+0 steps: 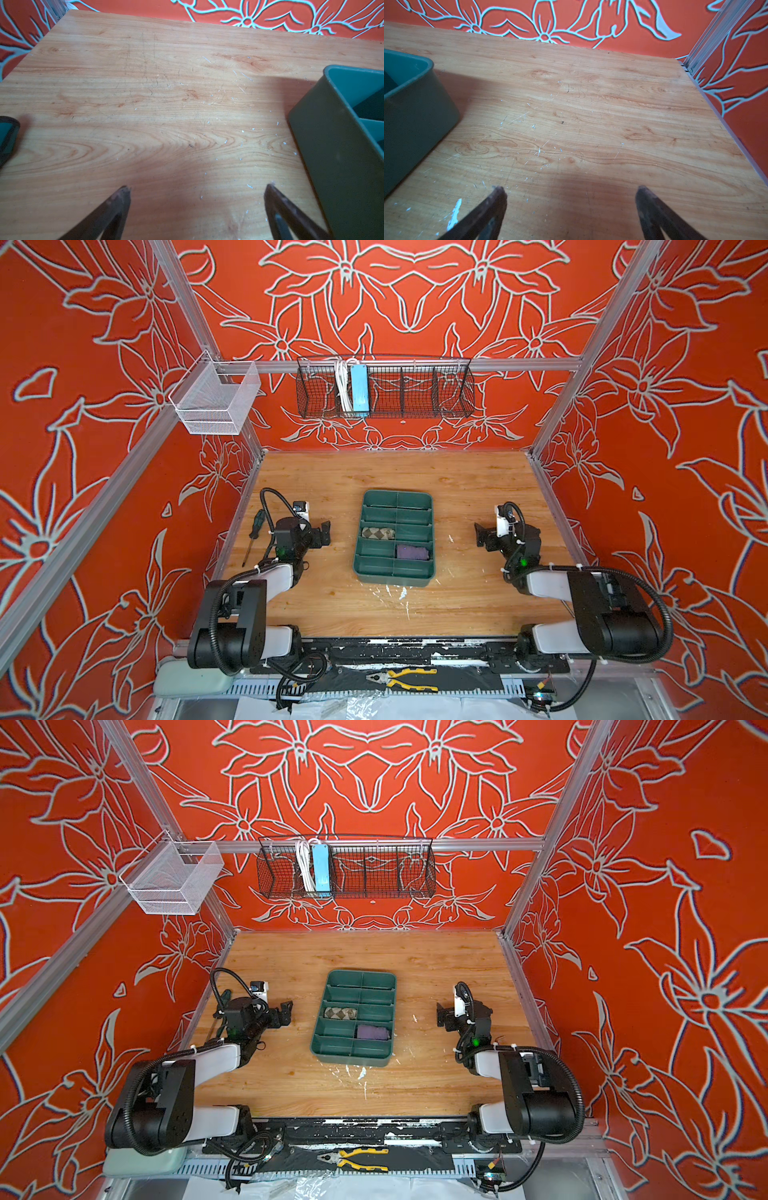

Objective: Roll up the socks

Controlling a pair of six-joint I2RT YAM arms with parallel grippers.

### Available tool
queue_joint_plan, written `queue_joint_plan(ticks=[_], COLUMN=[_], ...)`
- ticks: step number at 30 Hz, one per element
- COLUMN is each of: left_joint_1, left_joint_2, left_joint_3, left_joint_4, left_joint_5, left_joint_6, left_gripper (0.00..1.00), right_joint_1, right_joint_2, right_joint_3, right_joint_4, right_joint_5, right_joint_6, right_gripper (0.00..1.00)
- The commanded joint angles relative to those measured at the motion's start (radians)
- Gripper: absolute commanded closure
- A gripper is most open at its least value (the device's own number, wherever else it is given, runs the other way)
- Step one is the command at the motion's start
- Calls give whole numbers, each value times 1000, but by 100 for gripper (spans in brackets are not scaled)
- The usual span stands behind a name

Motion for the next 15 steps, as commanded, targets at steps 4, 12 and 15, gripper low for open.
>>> queue_joint_plan(ticks=[4, 12, 15], left_joint_1=[2, 1, 1], left_joint_2=[3, 5, 11], left_joint_3=[8, 8, 13], left_joint_4=[-5, -6, -9], left_joint_5=[-9, -9, -12], left_joint_6=[-5, -5, -7], left_gripper=[3, 3, 3], right_joint_1=[-4, -5, -4], right_joint_2=[0, 0, 0], right_joint_3=[20, 20, 19], right_joint_4=[-8, -8, -8], right_joint_5=[-7, -7, -7], right_joint_6=[1, 2, 1], right_gripper=[2, 2, 2])
